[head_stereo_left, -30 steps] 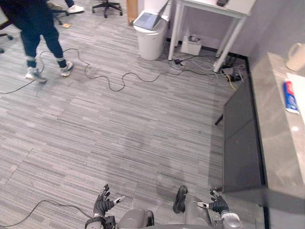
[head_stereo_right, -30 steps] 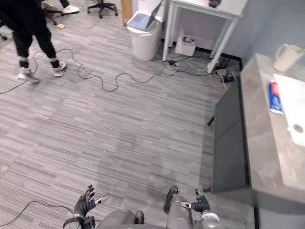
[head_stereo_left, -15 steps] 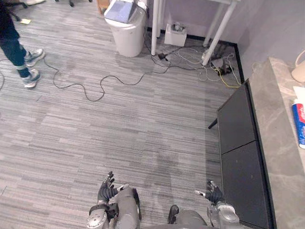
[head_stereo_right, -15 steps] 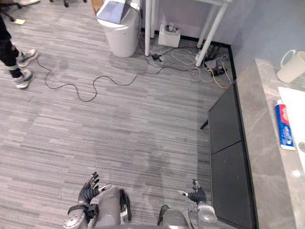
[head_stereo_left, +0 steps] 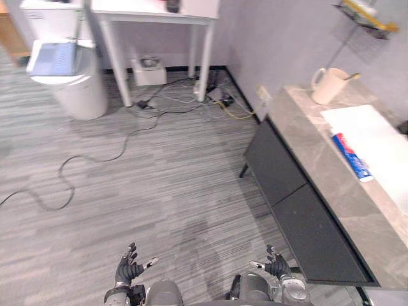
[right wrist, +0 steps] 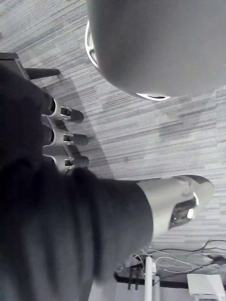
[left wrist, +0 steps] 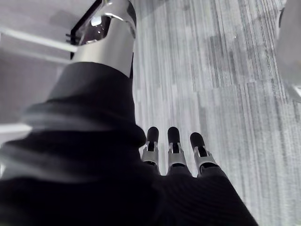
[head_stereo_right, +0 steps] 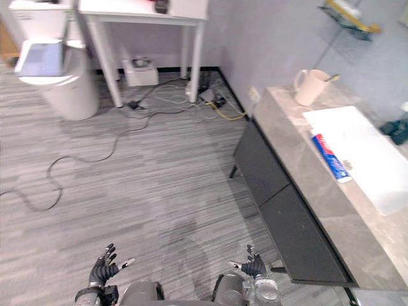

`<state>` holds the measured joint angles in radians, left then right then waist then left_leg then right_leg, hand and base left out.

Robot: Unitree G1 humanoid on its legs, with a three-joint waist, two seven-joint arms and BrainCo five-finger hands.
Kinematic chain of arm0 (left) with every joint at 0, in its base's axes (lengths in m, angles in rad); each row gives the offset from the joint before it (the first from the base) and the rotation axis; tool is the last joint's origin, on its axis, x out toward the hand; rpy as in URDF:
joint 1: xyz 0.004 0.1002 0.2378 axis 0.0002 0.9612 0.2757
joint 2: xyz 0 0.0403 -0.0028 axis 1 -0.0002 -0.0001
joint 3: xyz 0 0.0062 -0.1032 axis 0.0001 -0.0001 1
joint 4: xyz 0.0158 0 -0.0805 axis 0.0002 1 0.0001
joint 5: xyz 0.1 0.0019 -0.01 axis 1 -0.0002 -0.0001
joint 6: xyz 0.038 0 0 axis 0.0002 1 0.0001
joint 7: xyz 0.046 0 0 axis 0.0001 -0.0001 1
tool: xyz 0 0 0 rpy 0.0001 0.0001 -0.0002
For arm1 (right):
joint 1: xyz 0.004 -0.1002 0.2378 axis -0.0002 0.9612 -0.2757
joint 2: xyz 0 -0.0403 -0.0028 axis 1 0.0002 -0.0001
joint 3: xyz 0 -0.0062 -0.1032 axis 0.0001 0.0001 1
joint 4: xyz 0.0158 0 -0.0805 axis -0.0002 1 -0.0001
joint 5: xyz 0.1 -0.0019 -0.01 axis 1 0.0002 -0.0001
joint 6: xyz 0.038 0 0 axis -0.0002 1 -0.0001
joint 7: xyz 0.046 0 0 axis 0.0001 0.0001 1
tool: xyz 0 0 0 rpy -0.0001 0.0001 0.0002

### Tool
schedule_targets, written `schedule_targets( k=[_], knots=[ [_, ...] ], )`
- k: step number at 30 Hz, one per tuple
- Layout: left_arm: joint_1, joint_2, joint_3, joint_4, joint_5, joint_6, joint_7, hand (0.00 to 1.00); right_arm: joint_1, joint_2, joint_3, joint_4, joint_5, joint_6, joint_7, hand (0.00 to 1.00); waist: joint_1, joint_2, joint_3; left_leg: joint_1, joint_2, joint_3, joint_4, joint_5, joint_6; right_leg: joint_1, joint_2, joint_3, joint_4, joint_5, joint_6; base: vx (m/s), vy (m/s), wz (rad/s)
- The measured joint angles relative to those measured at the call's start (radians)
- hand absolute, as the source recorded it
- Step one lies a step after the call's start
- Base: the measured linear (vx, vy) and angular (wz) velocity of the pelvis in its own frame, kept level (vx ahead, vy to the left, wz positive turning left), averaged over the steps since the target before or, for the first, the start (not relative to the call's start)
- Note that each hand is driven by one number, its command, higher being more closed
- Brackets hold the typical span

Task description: Organize washtable

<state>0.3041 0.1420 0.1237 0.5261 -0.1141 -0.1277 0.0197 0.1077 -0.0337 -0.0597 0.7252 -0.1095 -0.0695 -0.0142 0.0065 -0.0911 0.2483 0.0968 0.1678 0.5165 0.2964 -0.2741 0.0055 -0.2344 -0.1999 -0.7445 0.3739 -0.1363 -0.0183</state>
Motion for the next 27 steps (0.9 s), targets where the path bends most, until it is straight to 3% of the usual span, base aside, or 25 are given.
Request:
schedule_targets(
  k=[1, 2, 3, 5, 7, 8, 10, 12, 15, 17, 19, 20, 21, 22, 24, 26, 27],
  knots=[
    [-0.005, 0.001, -0.002, 0.006, 0.000, 0.000, 0.000, 0.00, 0.007, -0.002, 0.000, -0.001, 0.000, 0.000, 0.000, 0.00, -0.001, -0.006, -0.003, 0.018, -0.013, 0.006, -0.005, 0.000, -0.010, 0.008, 0.025, 0.009, -0.072, 0.055, -0.018, 0.31, -0.081, -0.42],
    [-0.006, 0.008, -0.003, 0.009, 0.005, -0.002, 0.000, 0.00, 0.036, -0.014, -0.002, -0.006, -0.001, -0.003, 0.000, 0.00, -0.011, -0.031, -0.019, 0.062, -0.041, 0.001, -0.002, -0.024, -0.056, 0.028, 0.024, 0.035, -0.117, 0.167, -0.122, 0.33, -0.068, -0.46],
    [-0.018, -0.028, -0.007, 0.029, 0.011, -0.002, -0.002, 0.00, 0.042, -0.051, -0.006, 0.006, -0.002, 0.003, 0.000, 0.00, -0.012, 0.032, -0.029, 0.088, -0.009, -0.007, 0.012, -0.053, -0.085, 0.047, 0.048, 0.044, -0.090, 0.122, -0.121, 0.33, -0.053, -0.38],
    [-0.021, -0.044, -0.025, 0.028, 0.013, -0.011, -0.012, 0.00, 0.052, -0.064, -0.025, 0.001, -0.001, 0.001, 0.000, 0.00, -0.046, 0.073, -0.044, 0.081, 0.016, -0.031, 0.075, -0.055, -0.091, 0.055, 0.069, 0.061, -0.076, 0.064, -0.096, 0.27, -0.047, -0.32],
    [-0.023, -0.037, -0.046, 0.029, 0.014, -0.012, -0.020, 0.00, 0.057, -0.066, -0.027, 0.002, 0.001, 0.002, 0.000, 0.00, -0.047, 0.088, -0.051, 0.030, 0.075, -0.057, 0.246, -0.035, -0.126, 0.072, 0.111, 0.093, -0.086, 0.030, -0.080, 0.29, -0.120, -0.53],
    [-0.023, -0.038, -0.050, 0.031, 0.013, -0.011, -0.020, 0.00, 0.059, -0.065, -0.025, 0.001, 0.002, 0.002, 0.000, 0.00, -0.045, 0.088, -0.050, -0.010, 0.120, -0.097, 0.388, 0.005, -0.174, 0.104, 0.147, 0.120, -0.117, 0.023, -0.083, 0.23, -0.116, -0.55],
    [-0.028, -0.038, -0.058, 0.042, 0.013, -0.011, -0.021, 0.00, 0.058, -0.063, -0.022, 0.001, 0.004, 0.002, -0.001, 0.00, -0.044, 0.081, -0.045, -0.075, 0.146, -0.170, 0.548, -0.012, -0.189, 0.157, 0.185, 0.155, -0.159, 0.016, -0.089, 0.21, -0.082, -0.65],
    [-0.030, -0.038, -0.073, 0.055, 0.013, -0.010, -0.020, 0.00, 0.057, -0.059, -0.032, 0.006, 0.014, 0.002, -0.002, 0.00, -0.040, 0.069, -0.046, -0.130, 0.129, -0.216, 0.561, -0.026, -0.167, 0.204, 0.201, 0.196, -0.196, 0.014, -0.094, 0.20, -0.036, -0.67],
    [-0.028, -0.042, -0.079, 0.055, 0.012, -0.011, -0.020, 0.00, 0.054, -0.058, -0.062, 0.007, 0.021, 0.002, -0.004, 0.00, -0.019, 0.066, -0.043, -0.201, 0.066, -0.291, 0.370, -0.039, -0.142, 0.242, 0.202, 0.294, -0.211, 0.007, -0.078, 0.18, 0.056, -0.93],
    [-0.020, -0.041, -0.073, 0.055, 0.012, -0.011, -0.019, 0.00, 0.045, -0.057, -0.062, 0.007, 0.021, 0.001, -0.004, 0.00, 0.008, 0.063, -0.041, -0.242, -0.006, -0.447, 0.168, -0.030, -0.144, 0.253, 0.203, 0.376, -0.211, 0.002, -0.065, 0.19, 0.166, -1.22],
    [-0.014, -0.042, -0.073, 0.055, 0.010, -0.011, -0.014, 0.00, 0.047, -0.055, -0.062, 0.007, 0.020, 0.001, -0.005, 0.00, 0.010, 0.079, -0.040, -0.242, -0.036, -0.564, 0.024, 0.030, -0.155, 0.267, 0.208, 0.438, -0.210, -0.002, -0.039, 0.18, 0.189, -1.09],
    [0.006, -0.045, -0.074, 0.055, 0.009, -0.014, -0.008, 0.00, 0.058, -0.053, -0.058, 0.004, 0.020, 0.000, -0.005, 0.00, 0.015, 0.079, -0.052, -0.221, -0.038, -0.568, 0.015, 0.092, -0.138, 0.270, 0.216, 0.489, -0.201, -0.005, -0.009, 0.23, 0.227, -1.21],
    [0.011, -0.045, -0.074, 0.056, 0.009, -0.013, 0.000, 0.00, 0.059, -0.045, -0.056, -0.002, 0.017, -0.001, -0.005, 0.00, 0.014, 0.079, -0.056, -0.199, -0.044, -0.557, 0.027, 0.110, -0.115, 0.268, 0.212, 0.534, -0.181, -0.019, 0.011, 0.25, 0.231, -1.19],
    [0.009, -0.044, -0.073, 0.055, 0.009, -0.013, 0.003, 0.00, 0.062, -0.037, -0.055, -0.006, 0.016, -0.001, -0.005, 0.00, 0.012, 0.068, -0.057, -0.192, -0.047, -0.535, 0.032, 0.101, -0.103, 0.263, 0.202, 0.550, -0.165, -0.029, 0.021, 0.24, 0.235, -0.96],
    [0.006, -0.037, -0.074, 0.054, 0.010, -0.014, 0.004, 0.00, 0.074, -0.015, -0.040, -0.008, 0.004, -0.002, -0.004, 0.00, 0.008, 0.020, -0.074, -0.161, -0.072, -0.441, 0.033, 0.054, -0.052, 0.203, 0.135, 0.581, -0.040, -0.089, 0.063, 0.24, 0.232, -0.83],
    [0.001, -0.036, -0.073, 0.054, 0.010, -0.014, 0.005, 0.00, 0.068, -0.012, -0.024, -0.007, -0.010, -0.001, -0.003, 0.00, 0.013, 0.015, -0.074, -0.111, -0.077, -0.368, 0.034, 0.034, -0.035, 0.162, 0.093, 0.540, 0.088, -0.097, 0.072, 0.25, 0.207, -1.00],
    [0.005, -0.035, -0.073, 0.055, 0.010, -0.014, 0.004, 0.00, 0.053, -0.013, -0.007, -0.005, -0.023, -0.001, -0.002, 0.00, 0.007, 0.014, -0.075, -0.077, -0.083, -0.329, 0.033, 0.022, -0.027, 0.140, 0.052, 0.466, 0.169, -0.095, 0.072, 0.20, 0.173, -1.02]
  ],
)
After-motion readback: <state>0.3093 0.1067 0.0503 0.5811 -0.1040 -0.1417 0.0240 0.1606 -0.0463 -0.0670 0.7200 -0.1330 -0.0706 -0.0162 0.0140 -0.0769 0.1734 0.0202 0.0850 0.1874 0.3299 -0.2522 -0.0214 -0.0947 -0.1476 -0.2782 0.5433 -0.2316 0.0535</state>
